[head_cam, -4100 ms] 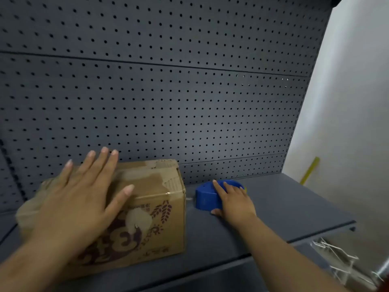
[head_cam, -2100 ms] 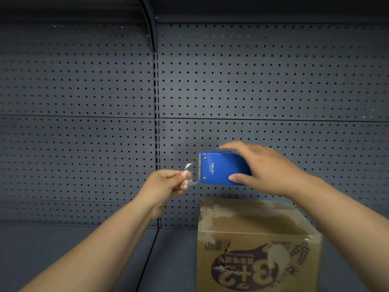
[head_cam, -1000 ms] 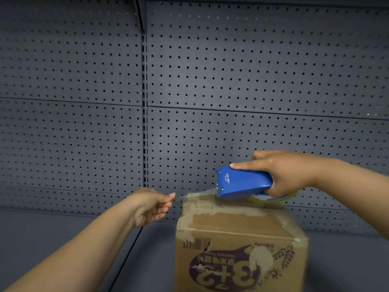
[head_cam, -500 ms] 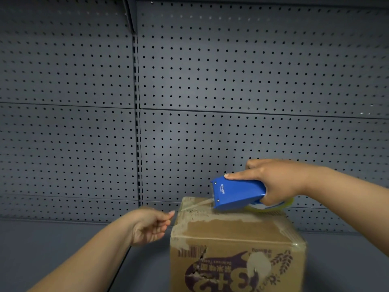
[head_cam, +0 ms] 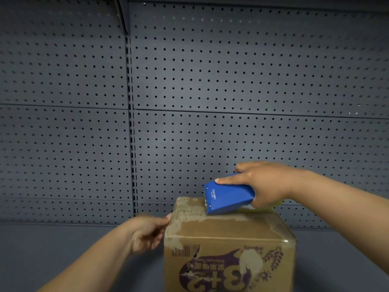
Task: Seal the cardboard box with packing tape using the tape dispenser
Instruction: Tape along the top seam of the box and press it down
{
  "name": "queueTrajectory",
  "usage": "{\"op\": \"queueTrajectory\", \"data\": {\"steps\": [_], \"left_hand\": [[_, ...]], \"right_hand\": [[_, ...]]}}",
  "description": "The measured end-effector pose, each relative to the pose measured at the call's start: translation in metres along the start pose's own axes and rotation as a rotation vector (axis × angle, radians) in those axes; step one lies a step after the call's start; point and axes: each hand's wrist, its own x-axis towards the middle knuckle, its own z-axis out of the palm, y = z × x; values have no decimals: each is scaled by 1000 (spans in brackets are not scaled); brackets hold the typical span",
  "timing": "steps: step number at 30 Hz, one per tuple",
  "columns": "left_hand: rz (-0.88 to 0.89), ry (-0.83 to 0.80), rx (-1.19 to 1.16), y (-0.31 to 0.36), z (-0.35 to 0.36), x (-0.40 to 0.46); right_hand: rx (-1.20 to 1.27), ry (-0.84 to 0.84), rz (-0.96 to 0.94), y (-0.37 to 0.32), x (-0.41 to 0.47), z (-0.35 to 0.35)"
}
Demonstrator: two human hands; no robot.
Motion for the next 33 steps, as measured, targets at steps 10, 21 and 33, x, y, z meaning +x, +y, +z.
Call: {"op": "queueTrajectory", "data": {"steps": [10, 21, 33], "left_hand": [[201, 392, 627, 6, 23, -35], [598, 242, 1535, 22, 89, -58], [524, 103, 1520, 21, 87, -57]], "right_hand": [[15, 2, -5, 0, -1, 1], [-8, -95, -35, 3, 7, -6], [72, -185, -51, 12, 18, -5]]}}
